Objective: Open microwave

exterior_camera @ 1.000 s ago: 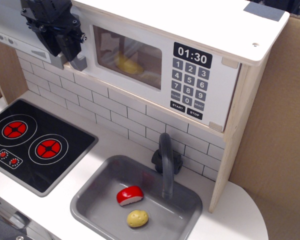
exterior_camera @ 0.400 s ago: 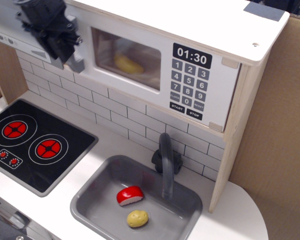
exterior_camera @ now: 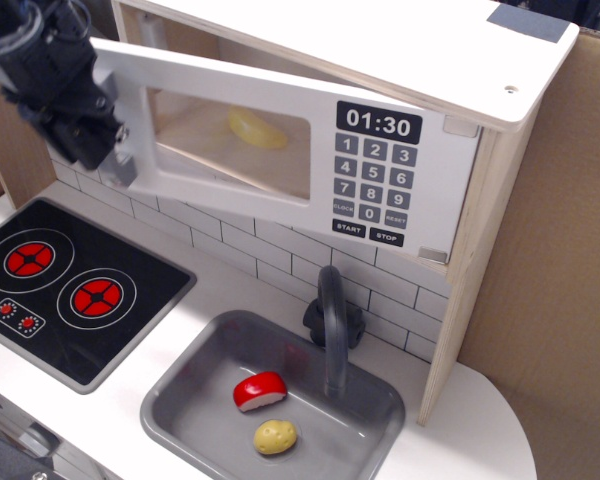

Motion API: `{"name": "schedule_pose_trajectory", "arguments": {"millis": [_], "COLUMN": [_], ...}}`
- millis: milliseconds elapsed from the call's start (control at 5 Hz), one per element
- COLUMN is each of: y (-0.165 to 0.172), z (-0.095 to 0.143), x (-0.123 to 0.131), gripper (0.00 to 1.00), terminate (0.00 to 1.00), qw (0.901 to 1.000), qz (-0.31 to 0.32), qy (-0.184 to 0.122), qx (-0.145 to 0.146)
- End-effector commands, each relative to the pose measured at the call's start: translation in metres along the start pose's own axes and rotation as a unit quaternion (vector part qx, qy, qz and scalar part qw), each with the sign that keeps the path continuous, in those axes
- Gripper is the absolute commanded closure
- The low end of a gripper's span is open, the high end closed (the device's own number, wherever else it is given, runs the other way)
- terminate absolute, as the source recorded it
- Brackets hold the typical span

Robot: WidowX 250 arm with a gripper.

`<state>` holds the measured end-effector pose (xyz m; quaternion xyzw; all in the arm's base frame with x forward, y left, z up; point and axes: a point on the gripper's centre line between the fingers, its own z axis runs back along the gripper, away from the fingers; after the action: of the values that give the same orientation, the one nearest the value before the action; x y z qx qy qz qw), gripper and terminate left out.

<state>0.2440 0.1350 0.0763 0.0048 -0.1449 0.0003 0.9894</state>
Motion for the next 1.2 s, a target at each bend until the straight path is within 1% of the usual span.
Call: {"name": "schedule_pose_trajectory", "arguments": {"millis": [0,200,400,600,800,1000], "y": [0.039,0.076,0.112,0.134,0.124,0.102], "z": [0.030,0.035,0.039,0.046,0.043,0.031], "x": [-0.064,-0.062,-0.036,-0.003,0.020,0.038], "gripper": [0.00,0.00,0.00,0.00,0.00,0.00], "terminate": [0.00,0.00,0.00,0.00,0.00,0.00], "qw": [0.9895,0.9842,0.9803,0.9705,0.9746,0.9841], "qz": [0.034,0.070,0.115,0.189,0.180,0.143], "qy": [0.140,0.162,0.160,0.150,0.129,0.093], "qx": [0.001,0.008,0.009,0.001,-0.029,-0.049]}}
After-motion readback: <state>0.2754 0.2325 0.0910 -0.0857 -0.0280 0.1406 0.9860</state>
